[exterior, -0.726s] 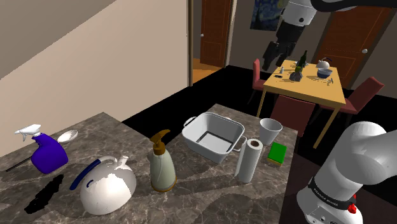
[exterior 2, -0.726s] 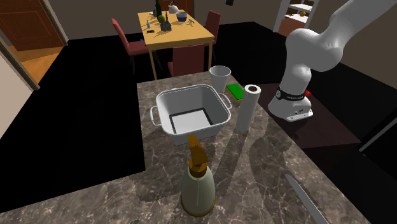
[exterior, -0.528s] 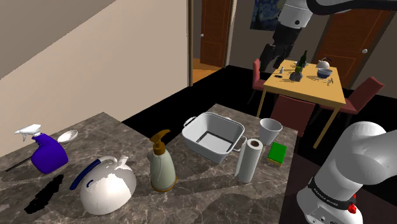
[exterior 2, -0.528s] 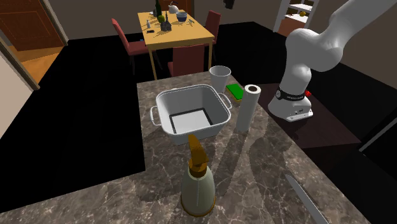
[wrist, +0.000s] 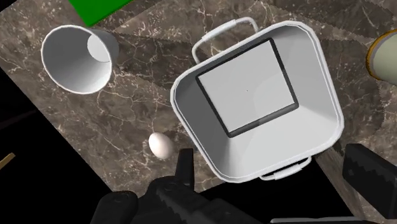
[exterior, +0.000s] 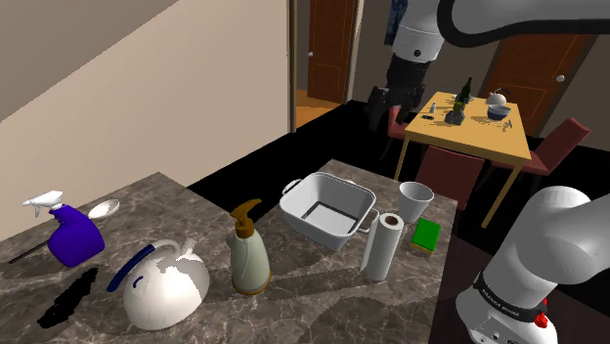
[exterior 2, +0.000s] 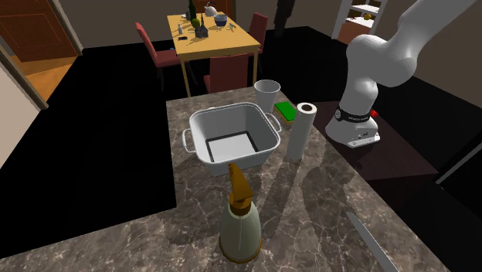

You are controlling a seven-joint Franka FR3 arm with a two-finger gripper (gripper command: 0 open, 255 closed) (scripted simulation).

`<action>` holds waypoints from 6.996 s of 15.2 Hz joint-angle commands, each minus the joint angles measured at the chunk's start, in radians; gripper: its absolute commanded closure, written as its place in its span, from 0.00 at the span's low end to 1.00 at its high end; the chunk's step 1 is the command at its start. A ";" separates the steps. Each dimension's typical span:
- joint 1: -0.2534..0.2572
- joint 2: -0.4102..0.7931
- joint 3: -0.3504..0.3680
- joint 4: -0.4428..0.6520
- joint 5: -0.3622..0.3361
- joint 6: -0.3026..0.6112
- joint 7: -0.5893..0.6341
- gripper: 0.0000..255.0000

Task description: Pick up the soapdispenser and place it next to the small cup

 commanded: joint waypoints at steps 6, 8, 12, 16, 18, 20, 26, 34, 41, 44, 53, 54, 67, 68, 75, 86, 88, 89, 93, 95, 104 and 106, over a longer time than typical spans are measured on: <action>0.007 0.136 0.164 0.040 0.052 0.064 0.235 0.00; 0.006 0.189 0.210 0.067 0.057 0.081 0.304 0.00; -0.002 0.311 0.302 0.138 0.049 0.111 0.444 0.00; -0.010 0.456 0.389 0.232 0.010 0.133 0.593 0.00; -0.010 0.538 0.429 0.288 -0.023 0.139 0.673 0.00; -0.005 0.626 0.465 0.350 -0.066 0.139 0.754 0.00; 0.073 0.915 0.514 0.582 -0.225 0.104 0.990 0.00; 0.162 1.101 0.490 0.717 -0.315 0.105 1.104 0.00; 0.160 1.110 0.486 0.682 -0.324 0.148 1.110 0.00; 0.160 1.110 0.486 0.682 -0.324 0.148 1.110 0.00; 0.160 1.111 0.486 0.682 -0.324 0.147 1.110 1.00; 0.160 1.110 0.486 0.681 -0.324 0.148 1.110 1.00; 0.168 1.084 0.498 0.809 -0.300 0.001 1.087 1.00; 0.169 1.083 0.499 0.822 -0.299 -0.012 1.086 1.00; 0.185 1.087 0.502 0.923 -0.298 -0.108 1.078 1.00; 0.235 1.128 0.501 1.134 -0.320 -0.279 1.070 1.00; 0.250 1.141 0.499 1.183 -0.328 -0.315 1.068 1.00; 0.258 1.149 0.498 1.210 -0.333 -0.333 1.068 1.00; 0.238 1.121 0.501 1.214 -0.320 -0.361 1.050 1.00; 0.158 1.024 0.508 1.092 -0.266 -0.323 1.011 1.00; -0.069 0.661 0.431 0.740 -0.054 -0.255 0.758 1.00; -0.095 0.596 0.397 0.687 -0.023 -0.256 0.697 1.00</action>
